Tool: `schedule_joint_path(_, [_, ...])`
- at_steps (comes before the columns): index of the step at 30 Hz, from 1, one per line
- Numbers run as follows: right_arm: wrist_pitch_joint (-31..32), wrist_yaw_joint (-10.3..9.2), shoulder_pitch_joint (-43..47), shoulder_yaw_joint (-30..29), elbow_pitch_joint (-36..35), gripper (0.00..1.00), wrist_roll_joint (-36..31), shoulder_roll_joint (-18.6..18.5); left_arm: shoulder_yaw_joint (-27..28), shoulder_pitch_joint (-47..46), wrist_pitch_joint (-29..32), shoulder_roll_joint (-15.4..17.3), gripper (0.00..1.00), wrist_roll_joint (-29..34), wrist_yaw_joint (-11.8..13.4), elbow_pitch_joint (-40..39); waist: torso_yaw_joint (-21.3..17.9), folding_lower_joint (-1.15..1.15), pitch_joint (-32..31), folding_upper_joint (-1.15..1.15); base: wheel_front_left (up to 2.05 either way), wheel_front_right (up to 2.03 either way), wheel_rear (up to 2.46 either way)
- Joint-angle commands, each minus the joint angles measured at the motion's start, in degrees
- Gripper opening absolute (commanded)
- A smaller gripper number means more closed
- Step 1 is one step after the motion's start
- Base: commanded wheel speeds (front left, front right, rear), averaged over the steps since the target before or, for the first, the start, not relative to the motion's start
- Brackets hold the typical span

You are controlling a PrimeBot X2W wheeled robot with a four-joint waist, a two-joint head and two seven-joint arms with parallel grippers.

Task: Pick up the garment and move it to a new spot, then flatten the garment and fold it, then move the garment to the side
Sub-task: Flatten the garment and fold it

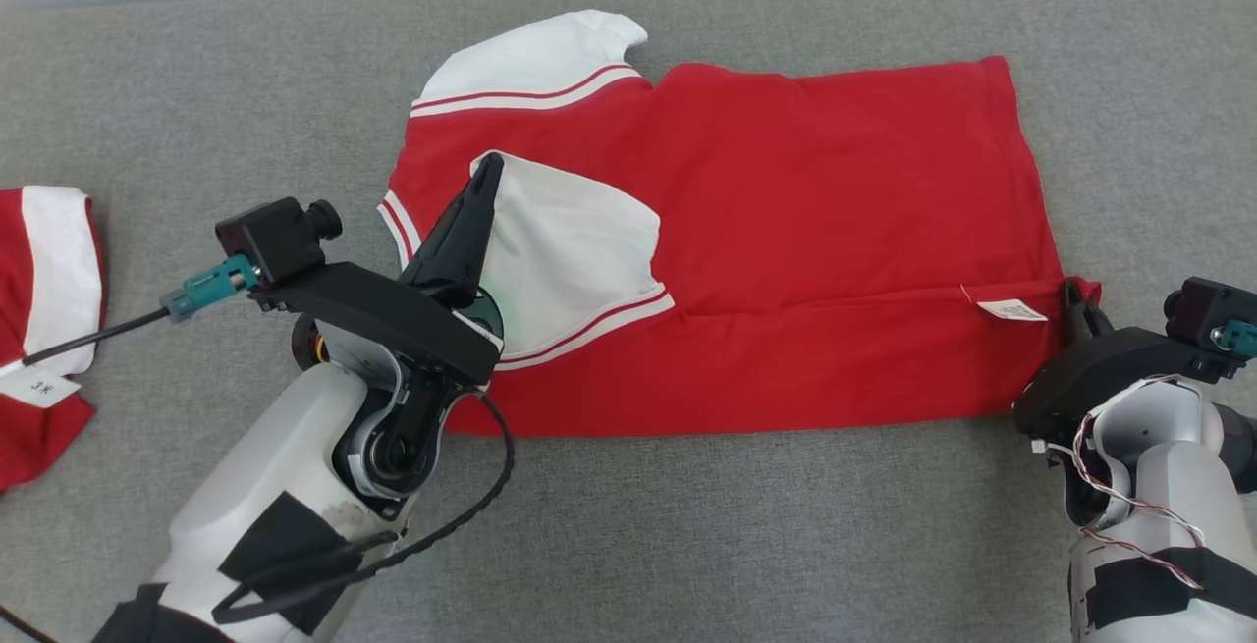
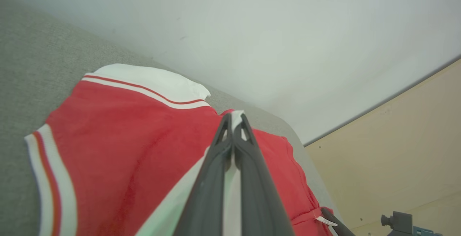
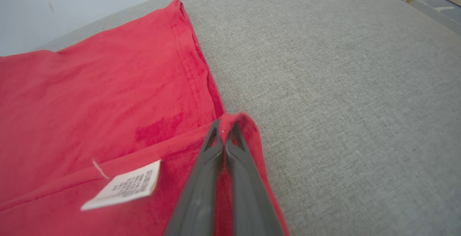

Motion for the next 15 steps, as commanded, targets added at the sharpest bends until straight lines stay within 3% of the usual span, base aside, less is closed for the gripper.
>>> schedule_joint_path(1, [-0.72,-0.15,-0.55,0.06,0.21,0.56,0.11,0.11,-0.05,-0.89,-0.64,0.32,0.00,0.26,0.06,0.96,-0.12,0.00,0.02,-0.01,0.00,0.00,0.00])
schedule_joint_path(2, [-1.11,-0.15,-0.80,-0.12,0.53,1.00,0.47,0.10,0.01,-1.34,-0.97,0.41,0.44,0.94,0.07,2.05,-0.19,0.00,0.00,-0.01,0.00,0.00,0.00])
schedule_joint_path(3, [-1.38,-0.15,-0.93,-0.03,0.91,1.00,0.39,0.11,-0.26,-1.73,-1.25,0.36,1.00,1.79,0.06,3.13,-0.27,0.00,-0.07,-0.01,0.00,0.00,0.00])
schedule_joint_path(8, [-1.64,-0.15,-0.75,0.01,2.06,1.00,1.08,0.11,-0.72,-3.33,-2.51,0.50,1.00,8.32,0.21,8.65,-0.17,0.00,-1.43,-0.01,0.00,0.00,0.00])
schedule_joint_path(15, [2.69,-0.15,4.46,-0.95,-2.85,1.00,2.47,0.09,4.43,2.27,-2.58,2.60,1.00,22.62,4.82,7.91,0.62,0.00,-6.06,-0.01,0.00,0.00,0.00])
